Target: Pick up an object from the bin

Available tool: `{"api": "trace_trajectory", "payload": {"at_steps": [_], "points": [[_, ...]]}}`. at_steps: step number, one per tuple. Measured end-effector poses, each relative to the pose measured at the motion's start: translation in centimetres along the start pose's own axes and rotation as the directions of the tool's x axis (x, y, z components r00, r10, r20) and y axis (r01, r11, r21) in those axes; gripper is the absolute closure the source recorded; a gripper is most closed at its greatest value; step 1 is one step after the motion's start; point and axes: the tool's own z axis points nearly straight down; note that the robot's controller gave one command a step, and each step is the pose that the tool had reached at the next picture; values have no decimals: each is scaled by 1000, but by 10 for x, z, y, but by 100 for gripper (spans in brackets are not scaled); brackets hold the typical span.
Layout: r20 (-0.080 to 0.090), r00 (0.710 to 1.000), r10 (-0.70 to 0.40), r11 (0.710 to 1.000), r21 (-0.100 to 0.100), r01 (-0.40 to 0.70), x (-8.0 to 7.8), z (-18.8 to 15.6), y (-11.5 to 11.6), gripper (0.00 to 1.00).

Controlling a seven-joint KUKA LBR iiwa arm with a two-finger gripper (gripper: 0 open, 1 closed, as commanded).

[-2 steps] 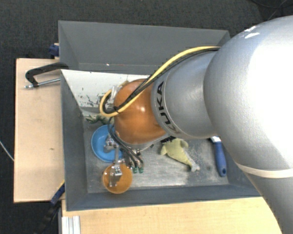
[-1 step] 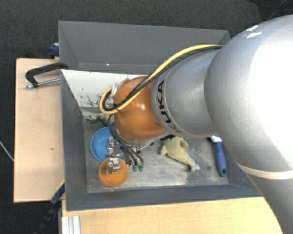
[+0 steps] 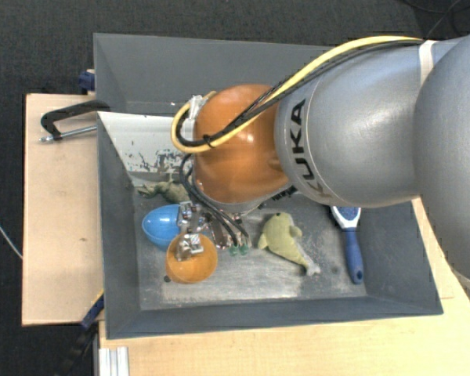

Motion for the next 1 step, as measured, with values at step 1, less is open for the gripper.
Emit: {"api": "trace_trajectory", "payload": {"at_steps": [1], "points": [[0,1000,-9,1000,0,9,-13,-51,6,100]]}}
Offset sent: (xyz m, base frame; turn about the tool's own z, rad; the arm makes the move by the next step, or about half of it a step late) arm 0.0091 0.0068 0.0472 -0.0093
